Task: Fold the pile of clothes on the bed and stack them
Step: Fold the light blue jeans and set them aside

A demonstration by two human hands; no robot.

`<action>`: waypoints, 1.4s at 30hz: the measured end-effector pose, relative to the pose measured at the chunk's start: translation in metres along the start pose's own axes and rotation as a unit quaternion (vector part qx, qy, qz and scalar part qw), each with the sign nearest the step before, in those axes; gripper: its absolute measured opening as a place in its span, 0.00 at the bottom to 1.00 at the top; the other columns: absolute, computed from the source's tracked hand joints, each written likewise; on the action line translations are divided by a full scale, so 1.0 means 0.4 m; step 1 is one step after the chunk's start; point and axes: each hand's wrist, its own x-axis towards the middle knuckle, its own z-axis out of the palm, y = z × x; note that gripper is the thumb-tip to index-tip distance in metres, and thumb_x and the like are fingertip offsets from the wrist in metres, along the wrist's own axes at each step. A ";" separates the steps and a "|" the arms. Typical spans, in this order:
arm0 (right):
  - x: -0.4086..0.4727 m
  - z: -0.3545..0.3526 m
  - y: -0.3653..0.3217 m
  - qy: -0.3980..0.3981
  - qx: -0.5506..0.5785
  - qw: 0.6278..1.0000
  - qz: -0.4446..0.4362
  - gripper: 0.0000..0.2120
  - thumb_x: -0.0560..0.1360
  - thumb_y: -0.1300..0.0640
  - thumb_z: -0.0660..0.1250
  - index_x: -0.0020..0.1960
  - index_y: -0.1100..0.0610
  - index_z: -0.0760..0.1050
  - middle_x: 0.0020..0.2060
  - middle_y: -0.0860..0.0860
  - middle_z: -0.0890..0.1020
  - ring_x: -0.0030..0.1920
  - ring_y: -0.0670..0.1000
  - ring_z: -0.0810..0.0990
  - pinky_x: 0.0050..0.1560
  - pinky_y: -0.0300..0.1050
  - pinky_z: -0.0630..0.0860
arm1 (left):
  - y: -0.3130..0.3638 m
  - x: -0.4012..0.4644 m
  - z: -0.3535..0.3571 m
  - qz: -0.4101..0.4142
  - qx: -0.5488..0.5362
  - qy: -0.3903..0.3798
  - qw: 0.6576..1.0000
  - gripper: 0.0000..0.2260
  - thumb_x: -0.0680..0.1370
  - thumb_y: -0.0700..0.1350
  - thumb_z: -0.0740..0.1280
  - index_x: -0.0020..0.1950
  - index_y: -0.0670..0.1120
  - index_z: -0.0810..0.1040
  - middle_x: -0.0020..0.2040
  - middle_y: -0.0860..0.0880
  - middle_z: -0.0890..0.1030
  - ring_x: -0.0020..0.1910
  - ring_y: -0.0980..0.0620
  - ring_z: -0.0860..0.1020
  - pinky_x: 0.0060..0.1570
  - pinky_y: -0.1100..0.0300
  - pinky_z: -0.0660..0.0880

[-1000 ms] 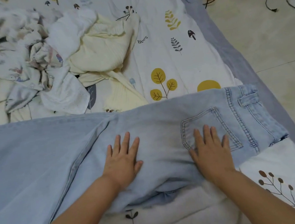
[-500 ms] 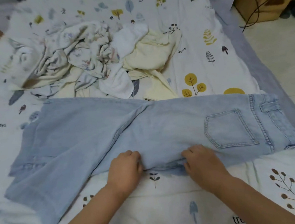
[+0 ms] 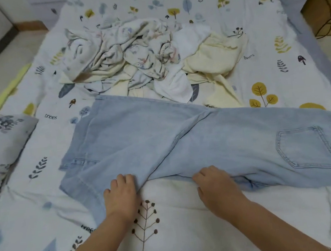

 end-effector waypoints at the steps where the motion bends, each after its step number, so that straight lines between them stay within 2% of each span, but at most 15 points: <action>1: 0.022 0.010 -0.022 -0.001 -0.006 1.000 0.001 0.17 0.44 0.60 0.80 0.29 0.54 0.78 0.25 0.49 0.76 0.27 0.49 0.77 0.26 0.37 0.71 | -0.014 0.014 0.004 0.014 0.001 -0.004 1.000 0.16 0.77 0.45 0.59 0.64 0.47 0.63 0.62 0.48 0.67 0.60 0.48 0.67 0.56 0.56 0.66; 4: 0.096 0.034 -0.087 -0.034 -0.011 0.999 0.019 0.14 0.53 0.63 0.78 0.36 0.56 0.79 0.32 0.52 0.79 0.34 0.52 0.79 0.33 0.39 0.73 | -0.059 0.057 0.001 0.071 0.007 -0.026 0.997 0.17 0.77 0.41 0.57 0.65 0.48 0.65 0.64 0.47 0.66 0.62 0.46 0.67 0.58 0.55 0.66; 8: 0.180 0.063 -0.167 -0.018 -0.007 0.997 0.076 0.26 0.44 0.69 0.79 0.42 0.61 0.82 0.36 0.59 0.82 0.34 0.58 0.81 0.29 0.48 0.77 | -0.125 0.103 -0.053 0.144 -0.068 -0.076 0.984 0.16 0.79 0.42 0.57 0.66 0.48 0.67 0.62 0.45 0.73 0.61 0.45 0.73 0.57 0.56 0.69; 10: 0.232 0.067 -0.203 -0.029 0.004 0.995 0.100 0.32 0.54 0.68 0.78 0.58 0.63 0.78 0.54 0.68 0.78 0.51 0.66 0.80 0.45 0.56 0.79 | -0.166 0.125 -0.095 0.185 -0.084 -0.070 0.977 0.12 0.79 0.43 0.57 0.62 0.47 0.68 0.58 0.45 0.76 0.57 0.45 0.75 0.52 0.56 0.68; 12: 0.281 0.068 -0.225 -0.046 -0.017 0.993 0.109 0.33 0.67 0.63 0.73 0.70 0.58 0.68 0.70 0.66 0.65 0.68 0.65 0.67 0.63 0.58 0.68 | -0.211 0.150 -0.145 0.210 -0.097 -0.049 0.972 0.05 0.78 0.44 0.59 0.54 0.47 0.69 0.53 0.44 0.78 0.53 0.44 0.76 0.45 0.56 0.66; 16: 0.362 0.061 -0.242 0.004 -0.003 0.993 0.116 0.14 0.61 0.69 0.76 0.45 0.61 0.79 0.56 0.64 0.79 0.59 0.66 0.76 0.58 0.64 0.71 | -0.296 0.226 -0.235 0.235 -0.150 -0.023 0.960 0.04 0.74 0.43 0.63 0.43 0.47 0.68 0.49 0.44 0.80 0.51 0.43 0.76 0.40 0.56 0.65; 20: 0.449 0.047 -0.229 -0.035 -0.003 0.989 0.145 0.06 0.76 0.62 0.59 0.47 0.52 0.67 0.41 0.52 0.77 0.53 0.56 0.76 0.69 0.52 0.54 | -0.399 0.330 -0.293 0.250 -0.131 -0.091 0.955 0.12 0.71 0.44 0.67 0.54 0.51 0.75 0.45 0.54 0.77 0.48 0.52 0.75 0.40 0.63 0.65; 23: 0.501 0.028 -0.218 -0.012 0.028 0.987 0.157 0.08 0.77 0.52 0.61 0.44 0.50 0.62 0.39 0.49 0.76 0.48 0.55 0.74 0.51 0.47 0.60 | -0.466 0.403 -0.323 0.228 -0.157 -0.141 0.951 0.11 0.69 0.44 0.70 0.49 0.54 0.75 0.36 0.58 0.73 0.36 0.61 0.72 0.33 0.70 0.65; 26: 0.553 0.008 -0.209 0.024 0.091 0.981 0.169 0.09 0.74 0.53 0.67 0.43 0.52 0.66 0.36 0.48 0.72 0.44 0.55 0.72 0.43 0.46 0.59 | -0.502 0.476 -0.361 0.179 -0.244 -0.061 0.951 0.10 0.68 0.44 0.72 0.41 0.56 0.73 0.36 0.56 0.76 0.33 0.61 0.73 0.30 0.73 0.66; 31: 0.667 -0.003 -0.155 0.090 0.140 0.968 0.186 0.06 0.73 0.56 0.69 0.44 0.56 0.72 0.36 0.51 0.74 0.44 0.58 0.73 0.44 0.49 0.64 | -0.474 0.609 -0.391 0.124 -0.331 0.113 0.929 0.11 0.67 0.47 0.75 0.44 0.51 0.75 0.35 0.55 0.74 0.34 0.59 0.72 0.33 0.65 0.66; 34: 0.727 0.017 -0.116 0.071 0.110 0.966 0.222 0.10 0.75 0.52 0.66 0.53 0.57 0.74 0.46 0.55 0.79 0.52 0.59 0.74 0.52 0.51 0.66 | -0.431 0.680 -0.357 0.080 -0.385 0.166 0.904 0.13 0.69 0.47 0.75 0.48 0.51 0.73 0.39 0.55 0.76 0.38 0.54 0.74 0.38 0.60 0.67; 36: 0.751 0.043 -0.085 -0.020 0.069 0.963 0.260 0.18 0.77 0.48 0.60 0.63 0.56 0.70 0.57 0.56 0.76 0.59 0.59 0.71 0.58 0.53 0.66 | -0.413 0.719 -0.309 0.039 -0.378 0.144 0.914 0.17 0.72 0.48 0.72 0.56 0.47 0.72 0.48 0.51 0.78 0.45 0.49 0.76 0.44 0.58 0.68; 38: 0.759 0.069 -0.051 -0.104 0.048 0.950 0.292 0.21 0.79 0.46 0.55 0.67 0.55 0.66 0.62 0.57 0.73 0.64 0.59 0.68 0.62 0.54 0.64 | -0.405 0.747 -0.243 -0.008 -0.325 0.053 0.944 0.23 0.75 0.51 0.69 0.64 0.42 0.67 0.57 0.43 0.77 0.54 0.42 0.76 0.50 0.54 0.69; 40: 0.755 0.089 -0.021 -0.140 0.026 0.944 0.299 0.20 0.80 0.46 0.51 0.66 0.55 0.68 0.62 0.58 0.72 0.64 0.58 0.68 0.63 0.55 0.64 | -0.404 0.755 -0.184 -0.048 -0.282 -0.025 0.958 0.27 0.76 0.53 0.67 0.67 0.38 0.65 0.63 0.38 0.74 0.61 0.38 0.73 0.57 0.50 0.68; 42: 0.752 0.102 0.000 -0.145 0.023 0.949 0.280 0.18 0.81 0.47 0.51 0.61 0.55 0.72 0.58 0.57 0.75 0.60 0.58 0.71 0.59 0.53 0.67 | -0.404 0.756 -0.149 -0.067 -0.274 -0.039 0.959 0.27 0.76 0.53 0.67 0.66 0.37 0.66 0.63 0.37 0.74 0.61 0.37 0.72 0.59 0.50 0.68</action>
